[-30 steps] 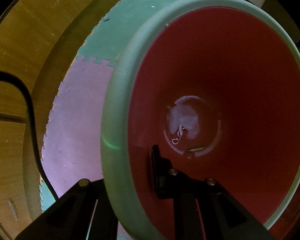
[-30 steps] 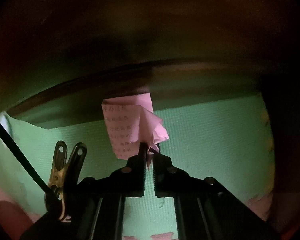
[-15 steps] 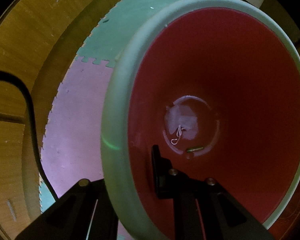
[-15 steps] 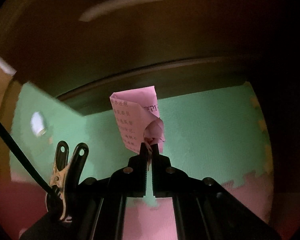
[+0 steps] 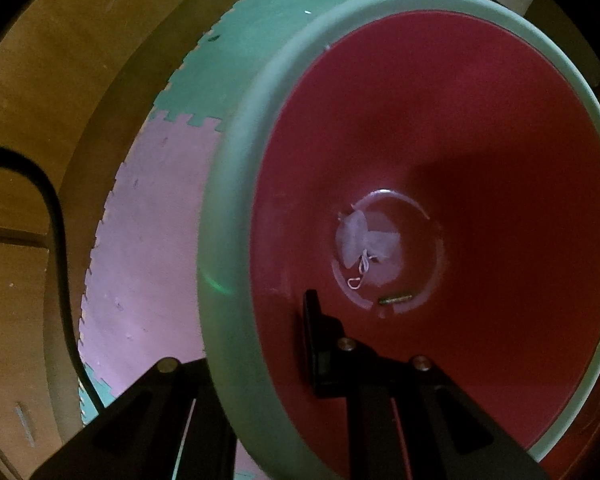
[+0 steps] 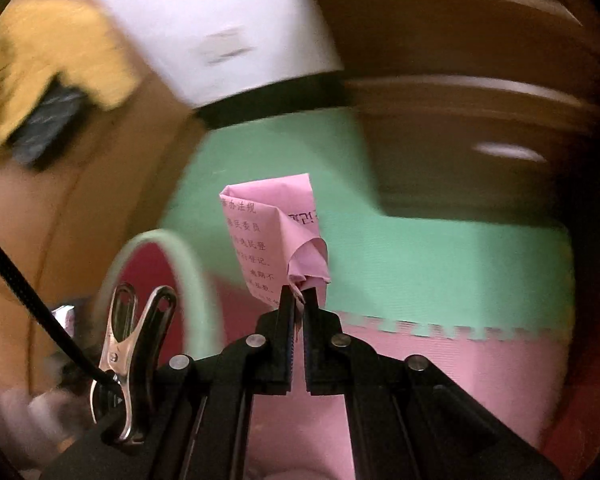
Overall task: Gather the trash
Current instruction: 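Open the right gripper over the red bucket to drop the pink paper, then move the right gripper down to the white mask on the floor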
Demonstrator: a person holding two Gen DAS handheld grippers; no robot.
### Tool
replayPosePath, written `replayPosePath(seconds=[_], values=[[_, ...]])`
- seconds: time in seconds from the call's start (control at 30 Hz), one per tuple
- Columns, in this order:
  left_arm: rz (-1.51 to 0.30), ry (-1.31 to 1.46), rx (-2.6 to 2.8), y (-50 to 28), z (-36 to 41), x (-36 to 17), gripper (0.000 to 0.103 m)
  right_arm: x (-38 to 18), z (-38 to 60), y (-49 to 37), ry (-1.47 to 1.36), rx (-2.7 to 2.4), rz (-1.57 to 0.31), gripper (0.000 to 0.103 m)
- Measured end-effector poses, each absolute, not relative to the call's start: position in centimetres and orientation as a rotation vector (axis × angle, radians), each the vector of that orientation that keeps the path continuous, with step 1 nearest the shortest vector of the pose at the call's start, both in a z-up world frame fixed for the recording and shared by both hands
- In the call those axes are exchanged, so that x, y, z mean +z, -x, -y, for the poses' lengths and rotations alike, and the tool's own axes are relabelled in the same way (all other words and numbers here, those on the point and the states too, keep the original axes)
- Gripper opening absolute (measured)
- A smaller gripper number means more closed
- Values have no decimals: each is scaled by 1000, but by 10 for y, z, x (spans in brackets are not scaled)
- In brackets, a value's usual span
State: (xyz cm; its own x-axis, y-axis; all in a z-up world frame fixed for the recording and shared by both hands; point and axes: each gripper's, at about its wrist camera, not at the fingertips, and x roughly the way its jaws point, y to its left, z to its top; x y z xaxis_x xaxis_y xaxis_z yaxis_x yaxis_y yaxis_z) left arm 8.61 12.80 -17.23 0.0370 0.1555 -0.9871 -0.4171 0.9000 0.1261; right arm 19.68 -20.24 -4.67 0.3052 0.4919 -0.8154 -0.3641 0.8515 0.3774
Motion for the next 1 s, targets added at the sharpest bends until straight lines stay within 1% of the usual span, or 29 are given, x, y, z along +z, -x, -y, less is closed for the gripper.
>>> replayPosePath(seconds=[0.03,0.17,0.3,0.37,0.4,0.43,1.0], values=[[-1472,227,444,-87,-130,-173,10,-37,183,-188,-117,620,-1123,4],[-1465,244,435,-88,-132,-172,10,-31,130,-174,-72,738,-1143,5],[-1462,258,416,-88,-133,-172,10,-41,95,-165,1,781,-1178,6],[-1463,265,407,-88,-134,-172,10,-41,87,-162,19,785,-1177,14],[-1464,269,402,-88,-134,-173,10,-41,86,-163,31,782,-1177,20],[-1464,272,399,-88,-134,-173,10,-42,83,-162,47,777,-1174,22],[-1466,272,371,-85,-140,-171,10,-32,85,-172,74,705,-1152,22]])
